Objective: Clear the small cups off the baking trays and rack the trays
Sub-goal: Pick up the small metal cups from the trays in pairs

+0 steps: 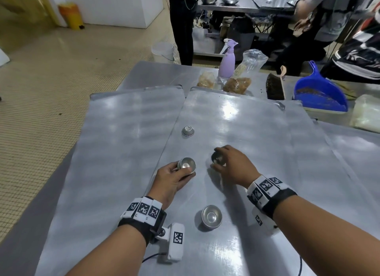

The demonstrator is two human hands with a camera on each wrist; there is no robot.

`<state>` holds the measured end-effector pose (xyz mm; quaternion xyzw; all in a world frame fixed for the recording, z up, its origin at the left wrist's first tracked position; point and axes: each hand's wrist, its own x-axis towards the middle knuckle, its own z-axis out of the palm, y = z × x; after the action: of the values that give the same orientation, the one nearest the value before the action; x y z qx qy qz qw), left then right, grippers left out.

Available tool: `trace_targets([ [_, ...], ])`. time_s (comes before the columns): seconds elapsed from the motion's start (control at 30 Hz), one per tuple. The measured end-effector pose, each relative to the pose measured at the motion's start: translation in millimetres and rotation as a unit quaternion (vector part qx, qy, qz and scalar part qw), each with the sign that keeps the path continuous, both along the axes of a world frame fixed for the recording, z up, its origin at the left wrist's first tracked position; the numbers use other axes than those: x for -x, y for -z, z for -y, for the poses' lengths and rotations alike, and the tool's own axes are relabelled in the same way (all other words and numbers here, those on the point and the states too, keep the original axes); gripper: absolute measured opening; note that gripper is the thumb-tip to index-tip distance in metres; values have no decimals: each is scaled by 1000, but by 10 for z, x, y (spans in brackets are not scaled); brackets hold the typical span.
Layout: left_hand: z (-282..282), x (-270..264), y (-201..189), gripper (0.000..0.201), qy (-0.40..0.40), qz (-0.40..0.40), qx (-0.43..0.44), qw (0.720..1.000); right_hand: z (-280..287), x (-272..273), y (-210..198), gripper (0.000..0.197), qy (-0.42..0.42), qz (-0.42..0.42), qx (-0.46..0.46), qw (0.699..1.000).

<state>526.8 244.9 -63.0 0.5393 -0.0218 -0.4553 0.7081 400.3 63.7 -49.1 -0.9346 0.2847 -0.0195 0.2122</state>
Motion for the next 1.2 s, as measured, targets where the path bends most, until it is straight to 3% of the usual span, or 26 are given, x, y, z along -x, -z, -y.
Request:
trace_targets([
  [0.13, 43, -35, -38, 23, -21, -37, -6, 999, -101, -104, -179, 52, -53, 122, -38, 990],
  [0.2, 65, -44, -66, 24, -31, -52, -1, 998, -198, -195, -262, 53, -83, 140, -69, 984],
  [0.4, 101, -69, -102, 22, -36, -27, 25, 999, -342, -410, -250, 53, -123, 92, -71, 986],
  [0.53, 71, -163, -59, 19, -39, 7, 20, 999, -300, -526, -221, 66, -136, 76, -83, 984],
  [0.7, 14, -341, 32, 27, -79, -29, 45, 995, 125, -736, -125, 41, -69, 103, -62, 990],
  [0.77, -25, -396, 76, 27, -97, -38, 45, 993, 351, -933, -70, 43, -43, 52, -20, 998],
  [0.93, -74, -422, 141, 24, -113, -43, 47, 992, 521, -1413, 106, 58, -75, -70, 10, 995],
  [1.0, -97, -411, 157, 25, -110, -41, 42, 992, 499, -1497, 200, 55, -61, -97, 22, 993],
  [1.2, -145, -422, 150, 29, -115, -43, 37, 992, 422, -1416, 317, 31, -42, -36, 23, 998],
])
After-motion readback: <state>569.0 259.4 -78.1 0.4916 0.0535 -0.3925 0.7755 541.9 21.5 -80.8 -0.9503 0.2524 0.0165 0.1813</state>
